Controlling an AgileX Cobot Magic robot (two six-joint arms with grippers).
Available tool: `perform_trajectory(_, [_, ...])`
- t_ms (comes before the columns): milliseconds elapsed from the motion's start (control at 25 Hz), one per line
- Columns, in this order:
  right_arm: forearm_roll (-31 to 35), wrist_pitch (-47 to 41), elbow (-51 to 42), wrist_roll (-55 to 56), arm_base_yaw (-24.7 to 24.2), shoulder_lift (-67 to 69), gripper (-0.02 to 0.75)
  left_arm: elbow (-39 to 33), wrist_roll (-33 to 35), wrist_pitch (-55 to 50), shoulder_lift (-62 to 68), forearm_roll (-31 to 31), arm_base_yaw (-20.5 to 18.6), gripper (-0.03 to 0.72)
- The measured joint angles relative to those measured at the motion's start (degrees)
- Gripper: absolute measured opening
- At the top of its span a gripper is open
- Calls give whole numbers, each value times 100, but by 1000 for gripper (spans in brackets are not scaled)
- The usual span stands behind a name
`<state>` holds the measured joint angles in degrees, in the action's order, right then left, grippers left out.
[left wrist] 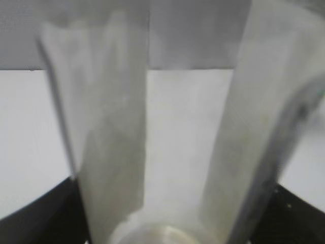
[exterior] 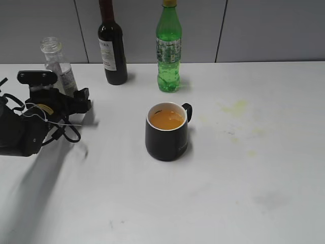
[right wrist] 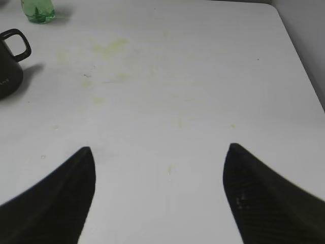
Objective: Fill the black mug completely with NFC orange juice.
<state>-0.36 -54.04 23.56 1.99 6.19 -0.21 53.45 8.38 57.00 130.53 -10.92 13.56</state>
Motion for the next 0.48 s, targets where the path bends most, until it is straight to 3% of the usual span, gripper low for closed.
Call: perform_trajectory(480, [0,0,0,0,0,0,594,-1279,0,657,-585,-119,245,661])
